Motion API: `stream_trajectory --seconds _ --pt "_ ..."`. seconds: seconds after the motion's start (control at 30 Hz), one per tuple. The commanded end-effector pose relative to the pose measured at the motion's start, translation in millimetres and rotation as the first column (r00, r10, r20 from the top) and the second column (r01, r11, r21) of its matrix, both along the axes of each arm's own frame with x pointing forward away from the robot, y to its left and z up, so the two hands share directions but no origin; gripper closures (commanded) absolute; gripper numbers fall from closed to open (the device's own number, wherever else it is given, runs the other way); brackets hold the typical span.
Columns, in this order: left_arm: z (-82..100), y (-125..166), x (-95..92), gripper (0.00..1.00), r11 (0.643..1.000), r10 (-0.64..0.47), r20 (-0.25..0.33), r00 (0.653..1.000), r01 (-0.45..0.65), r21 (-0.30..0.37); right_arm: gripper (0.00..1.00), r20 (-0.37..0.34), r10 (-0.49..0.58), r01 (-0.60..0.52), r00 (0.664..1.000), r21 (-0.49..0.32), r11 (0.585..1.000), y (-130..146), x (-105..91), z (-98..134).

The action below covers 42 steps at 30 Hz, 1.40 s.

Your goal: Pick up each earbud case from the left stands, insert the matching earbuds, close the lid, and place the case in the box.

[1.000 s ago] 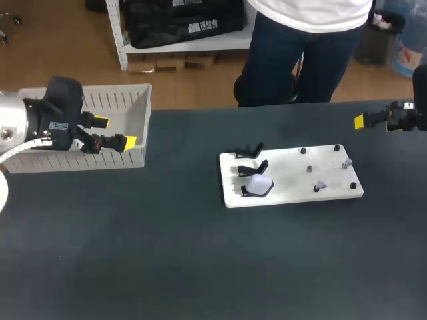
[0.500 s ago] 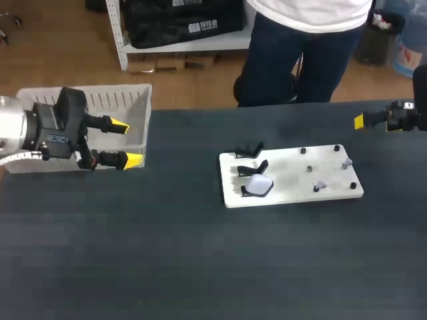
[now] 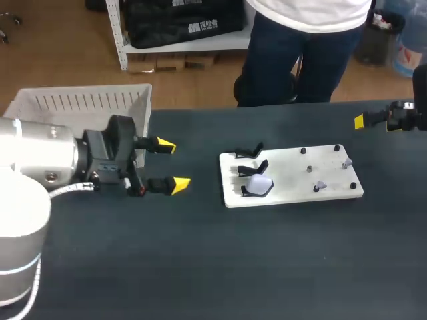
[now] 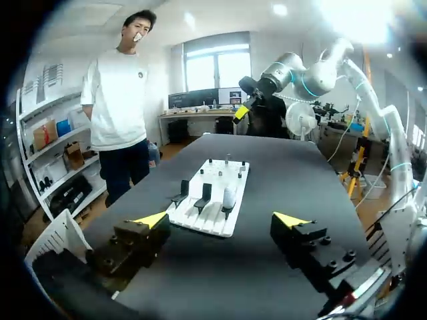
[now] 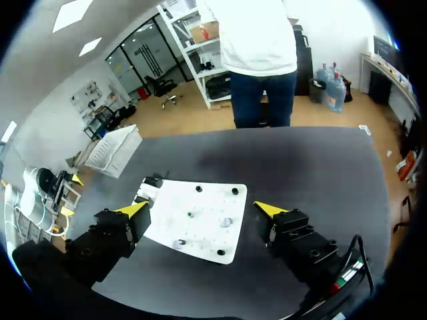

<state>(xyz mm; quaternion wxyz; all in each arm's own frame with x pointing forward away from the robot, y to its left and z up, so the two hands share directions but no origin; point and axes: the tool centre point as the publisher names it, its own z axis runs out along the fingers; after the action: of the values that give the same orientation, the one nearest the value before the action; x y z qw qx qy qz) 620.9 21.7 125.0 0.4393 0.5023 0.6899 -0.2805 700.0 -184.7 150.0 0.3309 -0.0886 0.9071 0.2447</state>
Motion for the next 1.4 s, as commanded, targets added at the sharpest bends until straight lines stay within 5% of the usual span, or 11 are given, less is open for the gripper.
stream_trajectory --seconds 0.03,0.6,1.4 --pt "-29.6 -41 14.1 0.00 0.996 -0.021 0.027 0.999 0.023 -0.090 0.00 -0.001 0.003 -0.003 1.000 0.001 1.000 -1 0.4 0" --pt "-82.7 -106 9.5 0.00 0.991 -0.133 0.016 0.991 0.133 0.011 0.00 -0.001 0.003 -0.003 1.000 0.001 1.000 -1 0.4 0" --pt "-88.0 -105 26.4 0.00 0.984 -0.174 -0.022 0.985 0.174 0.045 0.00 -0.001 0.003 -0.003 1.000 0.001 1.000 -1 0.4 0"
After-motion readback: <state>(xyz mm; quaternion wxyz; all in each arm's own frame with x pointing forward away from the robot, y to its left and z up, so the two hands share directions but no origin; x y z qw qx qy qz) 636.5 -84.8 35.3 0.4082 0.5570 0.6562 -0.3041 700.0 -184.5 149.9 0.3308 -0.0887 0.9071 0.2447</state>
